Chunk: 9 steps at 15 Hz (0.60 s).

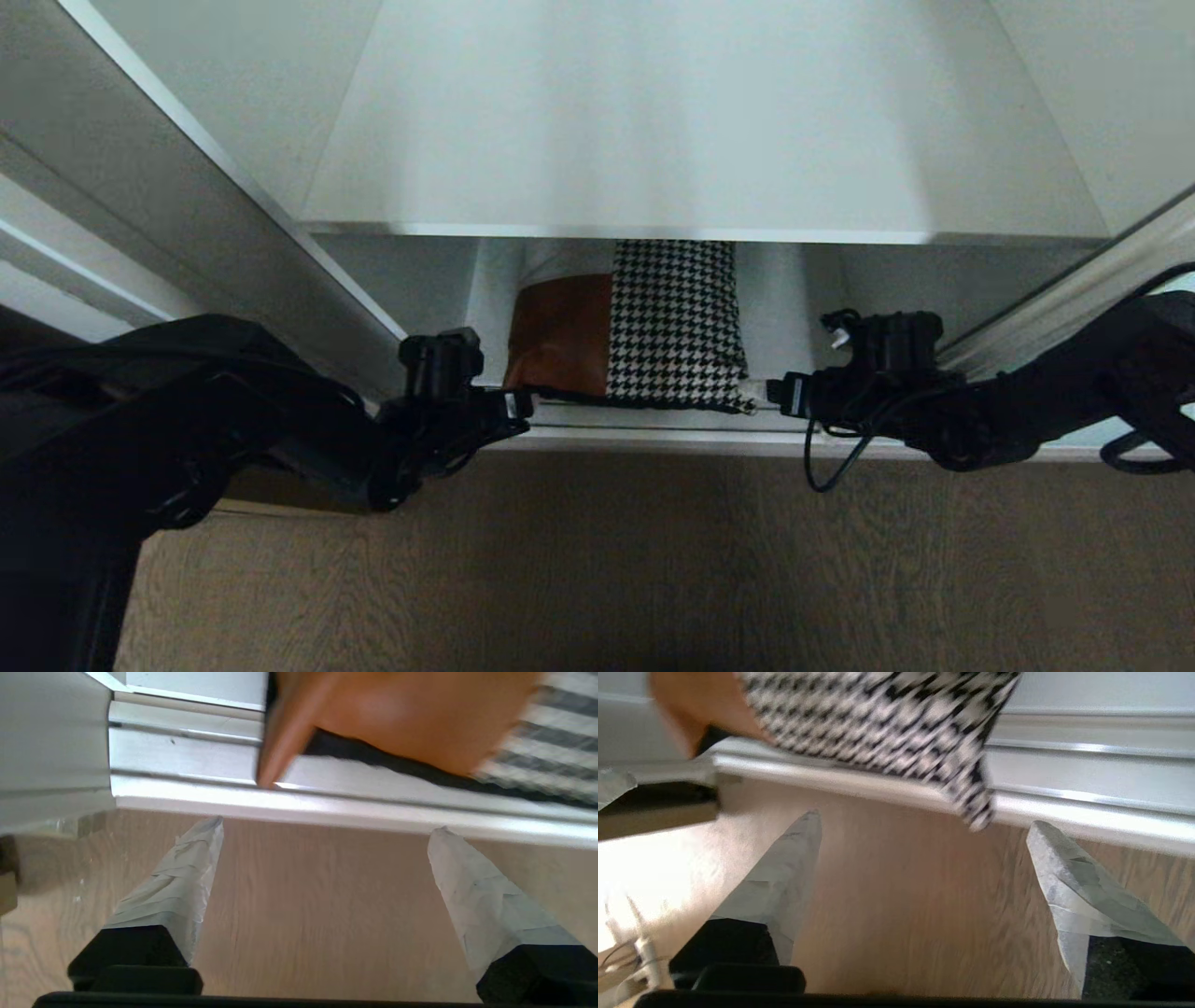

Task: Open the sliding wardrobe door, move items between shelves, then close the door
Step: Place the pillow on the lower shelf

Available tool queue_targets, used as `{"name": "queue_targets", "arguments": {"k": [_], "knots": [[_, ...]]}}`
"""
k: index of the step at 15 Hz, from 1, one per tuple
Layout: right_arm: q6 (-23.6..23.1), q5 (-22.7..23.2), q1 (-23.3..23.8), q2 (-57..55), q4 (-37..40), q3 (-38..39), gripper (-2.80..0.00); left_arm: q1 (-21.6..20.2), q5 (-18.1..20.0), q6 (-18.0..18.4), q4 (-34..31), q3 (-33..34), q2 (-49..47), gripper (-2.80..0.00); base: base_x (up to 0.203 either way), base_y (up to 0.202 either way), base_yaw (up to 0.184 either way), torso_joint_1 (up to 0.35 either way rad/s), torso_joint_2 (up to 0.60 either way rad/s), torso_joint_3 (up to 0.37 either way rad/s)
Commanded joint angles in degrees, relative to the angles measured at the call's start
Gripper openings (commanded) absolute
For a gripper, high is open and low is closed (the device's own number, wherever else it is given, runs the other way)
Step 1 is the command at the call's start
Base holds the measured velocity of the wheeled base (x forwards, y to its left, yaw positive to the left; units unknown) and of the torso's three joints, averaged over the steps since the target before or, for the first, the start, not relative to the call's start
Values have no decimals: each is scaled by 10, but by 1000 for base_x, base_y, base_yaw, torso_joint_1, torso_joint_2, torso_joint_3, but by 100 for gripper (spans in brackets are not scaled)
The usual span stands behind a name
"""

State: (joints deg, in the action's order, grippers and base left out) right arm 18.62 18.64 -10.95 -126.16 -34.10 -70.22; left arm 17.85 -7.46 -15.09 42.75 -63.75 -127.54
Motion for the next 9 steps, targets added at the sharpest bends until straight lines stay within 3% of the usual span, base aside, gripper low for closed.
{"name": "queue_targets", "arguments": {"k": [1,9], "knots": [[1,1,-8,66,-6,57,0,9,-2,-2,19,64,73,0,0,0,0,0,0,0],[0,-4,-48,253,-3,260,0,15,-21,-1,0,229,289,0,0,0,0,0,0,0]]}}
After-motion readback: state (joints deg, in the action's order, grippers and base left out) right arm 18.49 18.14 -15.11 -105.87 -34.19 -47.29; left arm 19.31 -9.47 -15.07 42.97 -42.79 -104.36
